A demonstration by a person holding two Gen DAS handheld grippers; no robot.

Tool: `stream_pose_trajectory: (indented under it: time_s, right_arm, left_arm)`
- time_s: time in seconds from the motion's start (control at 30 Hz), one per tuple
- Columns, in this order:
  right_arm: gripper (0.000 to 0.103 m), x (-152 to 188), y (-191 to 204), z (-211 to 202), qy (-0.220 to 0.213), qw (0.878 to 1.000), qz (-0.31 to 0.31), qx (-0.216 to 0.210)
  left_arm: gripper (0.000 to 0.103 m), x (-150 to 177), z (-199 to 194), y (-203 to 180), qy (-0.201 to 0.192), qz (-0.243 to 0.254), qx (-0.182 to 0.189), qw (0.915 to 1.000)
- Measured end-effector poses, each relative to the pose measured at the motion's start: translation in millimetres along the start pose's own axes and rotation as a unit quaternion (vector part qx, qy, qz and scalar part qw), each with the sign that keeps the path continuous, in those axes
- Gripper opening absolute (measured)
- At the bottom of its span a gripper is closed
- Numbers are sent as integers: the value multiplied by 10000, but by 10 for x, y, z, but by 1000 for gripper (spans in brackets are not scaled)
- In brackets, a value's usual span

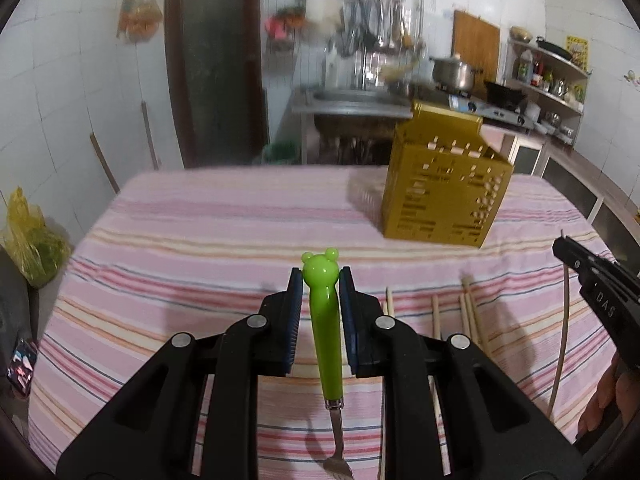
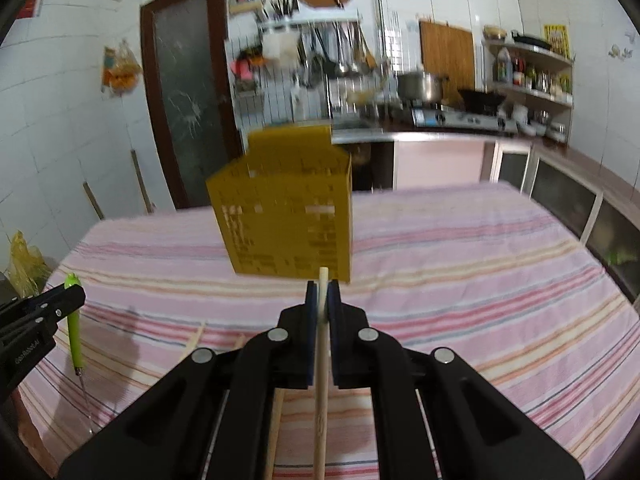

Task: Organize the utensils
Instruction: 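Lift the fork and chopstick and lower both into the yellow holder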

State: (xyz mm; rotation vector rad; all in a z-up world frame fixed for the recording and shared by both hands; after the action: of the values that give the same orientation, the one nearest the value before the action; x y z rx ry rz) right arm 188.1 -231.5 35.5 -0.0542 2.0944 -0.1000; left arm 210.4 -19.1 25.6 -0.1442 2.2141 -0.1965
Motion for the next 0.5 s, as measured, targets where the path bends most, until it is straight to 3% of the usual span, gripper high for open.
stream_pose_trajectory:
  time_s: [0.17,0.5]
  right_arm:
    - [6,-126,-38,-226,-494,9988,-63,-10]
    - [6,-131,-28,-432,-822,9963,-229,47]
  left_arm:
    - [17,-21,-225,-19,-290,108,85,9995]
    - [17,26,-526,12,-708,115,185,9972]
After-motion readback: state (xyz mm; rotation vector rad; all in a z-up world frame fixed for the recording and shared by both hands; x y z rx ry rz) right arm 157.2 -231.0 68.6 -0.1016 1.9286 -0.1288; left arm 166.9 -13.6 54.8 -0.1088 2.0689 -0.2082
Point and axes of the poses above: each gripper's, at about its wrist camera, not at the fingertips, and z roughly the way its jaws point, y to its left, x to its underside, the point moved 3 cm from there along z, roughly the way its jaws point, and after that the axes turned 13 degrees about -z, right-handed, at the moved point
